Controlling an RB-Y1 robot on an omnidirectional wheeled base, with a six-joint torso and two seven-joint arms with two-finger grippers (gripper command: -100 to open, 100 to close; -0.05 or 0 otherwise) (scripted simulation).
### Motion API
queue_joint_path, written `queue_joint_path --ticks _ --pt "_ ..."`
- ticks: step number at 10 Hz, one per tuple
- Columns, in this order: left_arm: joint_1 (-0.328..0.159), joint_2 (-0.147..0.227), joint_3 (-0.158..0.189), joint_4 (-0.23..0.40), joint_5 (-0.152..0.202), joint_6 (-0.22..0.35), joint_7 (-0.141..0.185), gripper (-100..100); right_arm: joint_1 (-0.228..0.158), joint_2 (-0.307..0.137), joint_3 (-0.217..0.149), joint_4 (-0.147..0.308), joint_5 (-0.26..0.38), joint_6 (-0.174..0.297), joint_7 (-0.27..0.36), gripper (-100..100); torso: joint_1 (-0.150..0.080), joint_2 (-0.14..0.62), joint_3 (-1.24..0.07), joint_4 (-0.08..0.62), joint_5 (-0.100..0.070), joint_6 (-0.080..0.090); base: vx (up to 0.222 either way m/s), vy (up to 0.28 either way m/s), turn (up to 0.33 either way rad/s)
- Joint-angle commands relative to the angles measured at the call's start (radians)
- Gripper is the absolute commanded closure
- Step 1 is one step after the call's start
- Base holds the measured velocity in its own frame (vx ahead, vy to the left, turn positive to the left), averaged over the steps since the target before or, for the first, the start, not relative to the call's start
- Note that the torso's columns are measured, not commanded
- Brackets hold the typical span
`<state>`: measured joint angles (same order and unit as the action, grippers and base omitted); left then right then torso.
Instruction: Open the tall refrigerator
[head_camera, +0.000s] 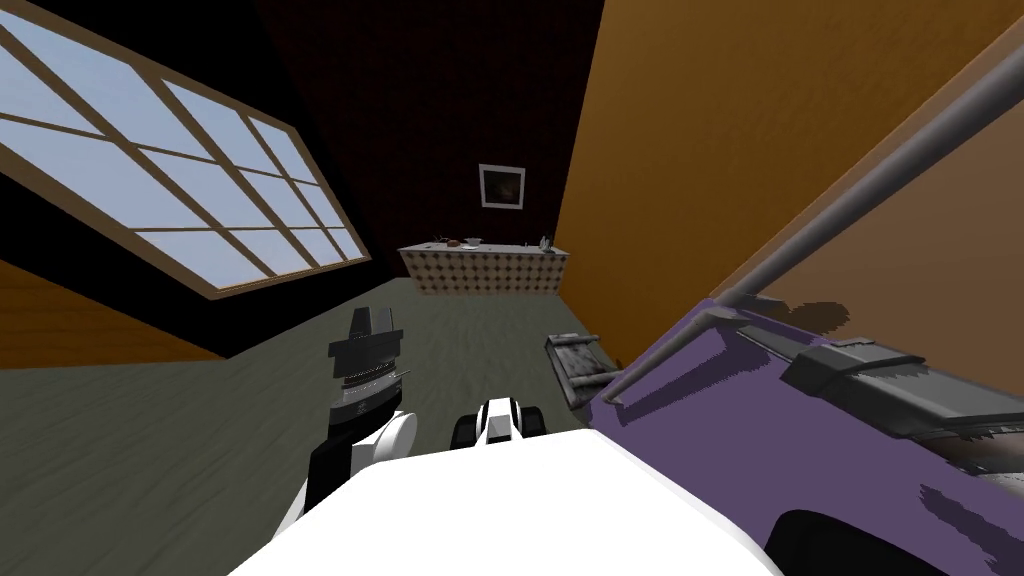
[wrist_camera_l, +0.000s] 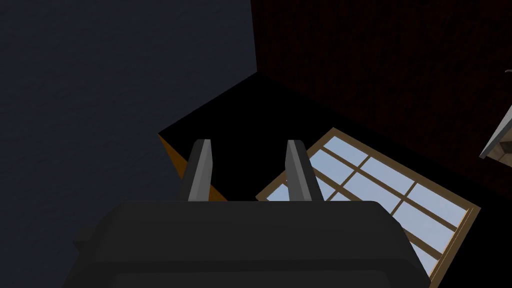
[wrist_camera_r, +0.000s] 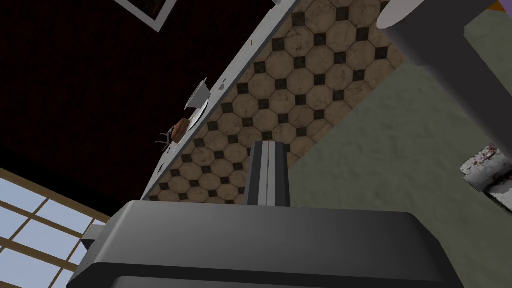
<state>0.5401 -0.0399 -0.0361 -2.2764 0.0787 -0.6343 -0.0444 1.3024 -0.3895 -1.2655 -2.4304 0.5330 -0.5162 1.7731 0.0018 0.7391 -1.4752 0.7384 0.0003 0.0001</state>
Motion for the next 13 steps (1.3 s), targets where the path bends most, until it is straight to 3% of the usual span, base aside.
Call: queue_joint_path --ticks 1,4,5,6,13 --pt "0.0 0.0 0.0 0.0 0.0 0.0 0.0 0 -0.013 -0.024 -0.002 -0.009 -0.03 -0.041 0.017 100 -0.001 -0.002 -0.001 -0.001 0.0 0.0 -0.185 0.181 0.098" --pt "0.0 0.0 0.0 0.0 0.0 0.0 0.0 0 -0.03 -0.056 -0.002 -0.013 -0.062 -0.088 0.037 100 -0.003 -0.002 -0.002 -0.001 -0.001 0.0 -0.179 0.182 0.107" --pt "0.0 0.0 0.0 0.0 0.0 0.0 0.0 0 -0.026 -0.045 -0.001 -0.015 -0.055 -0.078 0.033 100 -0.003 -0.002 -0.001 -0.001 -0.001 0.0 -0.074 0.083 0.014" --pt "0.0 0.0 0.0 0.0 0.0 0.0 0.0 0 -0.019 -0.057 -0.002 -0.001 -0.069 -0.074 0.005 -100 -0.007 -0.005 -0.003 -0.001 -0.002 0.0 -0.002 -0.006 -0.001" --pt "0.001 0.001 0.001 0.0 0.0 0.0 0.0 0 0.012 -0.105 -0.008 0.055 -0.12 -0.042 -0.118 -100 -0.001 0.0 0.0 0.0 0.0 0.0 0.026 -0.049 0.01"
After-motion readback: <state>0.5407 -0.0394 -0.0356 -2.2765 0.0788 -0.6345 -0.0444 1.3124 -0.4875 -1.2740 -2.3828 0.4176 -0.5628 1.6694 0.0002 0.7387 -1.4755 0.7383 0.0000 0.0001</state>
